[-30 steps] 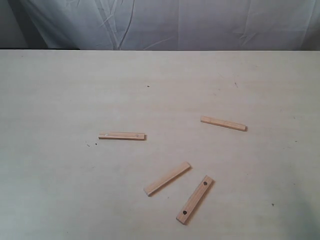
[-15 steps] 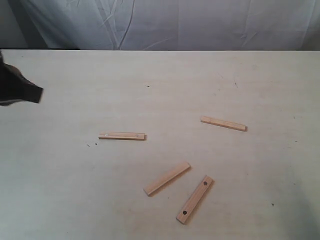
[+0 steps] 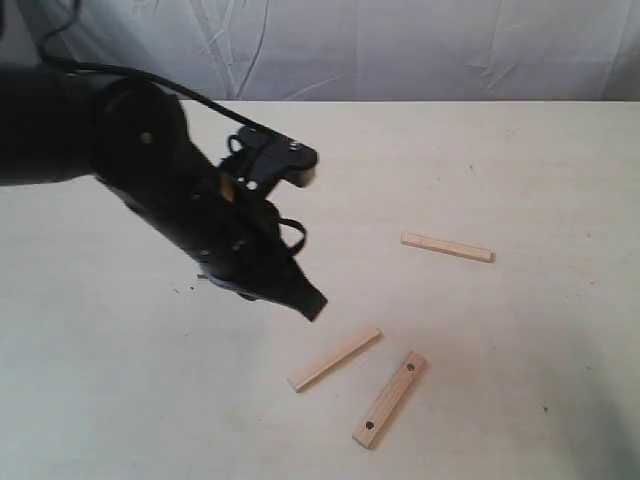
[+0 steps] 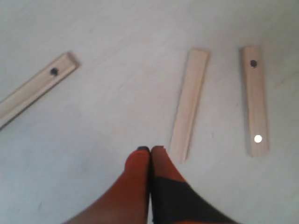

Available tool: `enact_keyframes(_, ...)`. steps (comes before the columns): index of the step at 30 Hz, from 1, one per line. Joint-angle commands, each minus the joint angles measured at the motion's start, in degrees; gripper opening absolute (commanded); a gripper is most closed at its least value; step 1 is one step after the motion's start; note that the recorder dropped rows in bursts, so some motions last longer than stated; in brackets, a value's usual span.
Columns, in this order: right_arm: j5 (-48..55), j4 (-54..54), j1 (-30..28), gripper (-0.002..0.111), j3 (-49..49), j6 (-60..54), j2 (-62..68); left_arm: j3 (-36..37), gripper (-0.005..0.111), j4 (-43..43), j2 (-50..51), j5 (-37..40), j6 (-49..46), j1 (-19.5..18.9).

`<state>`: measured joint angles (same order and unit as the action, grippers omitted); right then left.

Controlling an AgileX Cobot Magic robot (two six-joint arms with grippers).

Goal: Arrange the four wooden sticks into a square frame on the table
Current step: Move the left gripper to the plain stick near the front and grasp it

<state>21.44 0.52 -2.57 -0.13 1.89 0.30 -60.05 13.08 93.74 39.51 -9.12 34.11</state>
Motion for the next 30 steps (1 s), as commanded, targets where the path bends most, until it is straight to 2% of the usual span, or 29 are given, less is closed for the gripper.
enact_keyframes(1,-0.6,0.1,-0.1,0.000,0.1,-0.1,-0.3,-5.9,0.000,-2.4,5.7,0.8,1.6,5.8)
enact_keyframes(5,-0.6,0.1,-0.1,0.000,0.1,-0.1,-0.3,-8.9,0.000,-6.6,10.1,2.5,1.6,9.3)
enact_keyframes(10,-0.6,0.1,-0.1,0.000,0.1,-0.1,-0.3,-9.1,0.002,-7.2,13.0,2.5,1.6,9.4)
enact_keyframes(13,-0.6,0.1,-0.1,0.000,0.1,-0.1,-0.3,-9.1,0.013,-6.8,13.6,2.2,1.4,9.4)
enact_keyframes(17,-0.6,0.1,-0.1,0.000,0.1,-0.1,-0.3,-9.1,0.036,-6.5,15.2,1.8,1.2,9.4)
enact_keyframes(20,-0.6,0.1,-0.1,0.000,0.1,-0.1,-0.3,-9.1,0.044,-6.4,16.6,1.8,-0.1,9.4)
enact_keyframes(30,-0.5,0.1,-0.1,0.000,0.1,-0.1,-0.3,-9.1,0.045,-6.7,20.6,-0.6,-0.4,9.4)
